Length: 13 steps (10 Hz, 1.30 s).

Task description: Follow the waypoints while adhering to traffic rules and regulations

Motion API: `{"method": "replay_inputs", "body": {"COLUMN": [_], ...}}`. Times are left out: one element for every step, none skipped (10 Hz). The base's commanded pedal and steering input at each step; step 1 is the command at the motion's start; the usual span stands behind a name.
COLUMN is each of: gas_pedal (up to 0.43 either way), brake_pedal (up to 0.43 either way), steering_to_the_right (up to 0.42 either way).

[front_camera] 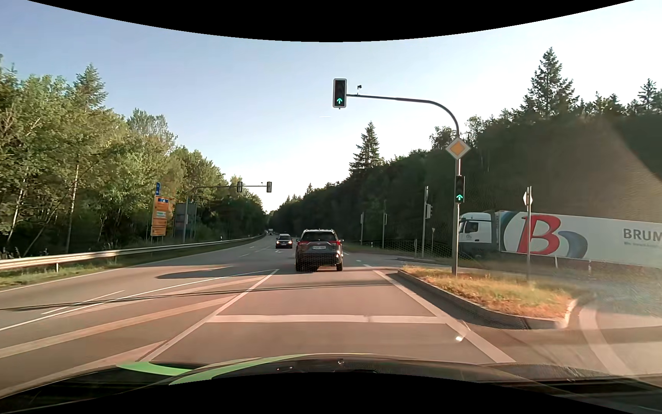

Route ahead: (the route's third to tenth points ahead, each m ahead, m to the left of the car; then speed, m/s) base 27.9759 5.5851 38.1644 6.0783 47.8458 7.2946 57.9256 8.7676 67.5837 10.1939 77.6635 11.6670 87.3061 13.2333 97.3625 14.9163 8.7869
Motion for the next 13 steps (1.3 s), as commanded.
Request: {"method": "replay_inputs", "body": {"gas_pedal": [0.260, 0.260, 0.260, 0.260, 0.260, 0.260, 0.260, 0.248, 0.248, 0.248, 0.240, 0.240, 0.240], "brake_pedal": [0.000, 0.000, 0.000, 0.000, 0.000, 0.000, 0.000, 0.000, 0.000, 0.000, 0.000, 0.000, 0.000], "steering_to_the_right": [-0.006, -0.007, -0.007, -0.008, -0.010, -0.010, -0.011, -0.011, -0.011, -0.011, -0.011, -0.011, -0.011]}}
